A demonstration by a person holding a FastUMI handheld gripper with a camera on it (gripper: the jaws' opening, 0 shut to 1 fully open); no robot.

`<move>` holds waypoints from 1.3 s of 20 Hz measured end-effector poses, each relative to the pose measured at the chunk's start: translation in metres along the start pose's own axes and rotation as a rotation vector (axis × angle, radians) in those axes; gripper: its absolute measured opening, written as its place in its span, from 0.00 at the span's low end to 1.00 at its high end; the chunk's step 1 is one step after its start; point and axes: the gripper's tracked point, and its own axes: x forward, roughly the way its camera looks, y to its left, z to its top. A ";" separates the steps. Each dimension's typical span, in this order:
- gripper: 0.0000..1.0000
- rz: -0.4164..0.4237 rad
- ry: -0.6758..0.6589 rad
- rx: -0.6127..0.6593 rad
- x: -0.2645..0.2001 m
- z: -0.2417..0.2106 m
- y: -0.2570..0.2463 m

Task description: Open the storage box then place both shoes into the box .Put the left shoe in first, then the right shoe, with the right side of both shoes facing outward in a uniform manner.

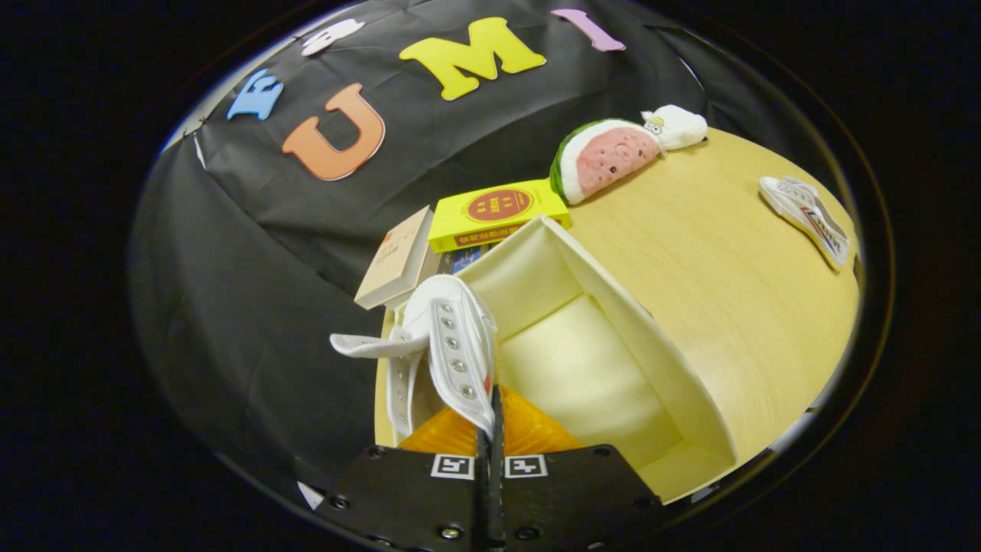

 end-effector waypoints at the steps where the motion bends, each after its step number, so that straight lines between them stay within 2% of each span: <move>1: 0.00 -0.013 0.023 -0.009 0.002 -0.008 -0.005; 4: 0.00 -0.036 0.085 0.002 0.017 -0.022 -0.015; 5: 0.00 -0.006 0.098 0.014 0.018 -0.020 -0.010; 6: 0.12 0.018 0.110 0.011 0.016 -0.018 -0.004; 7: 0.18 0.019 0.122 -0.014 0.015 -0.021 -0.005; 10: 0.86 0.019 0.114 -0.102 0.002 -0.012 -0.005; 12: 0.88 0.029 0.069 -0.169 -0.007 0.004 -0.003; 17: 0.93 0.048 -0.124 -0.429 -0.060 0.065 -0.003; 22: 0.96 0.064 -0.262 -0.541 -0.116 0.120 -0.033; 26: 0.96 0.064 -0.325 -0.577 -0.153 0.159 -0.087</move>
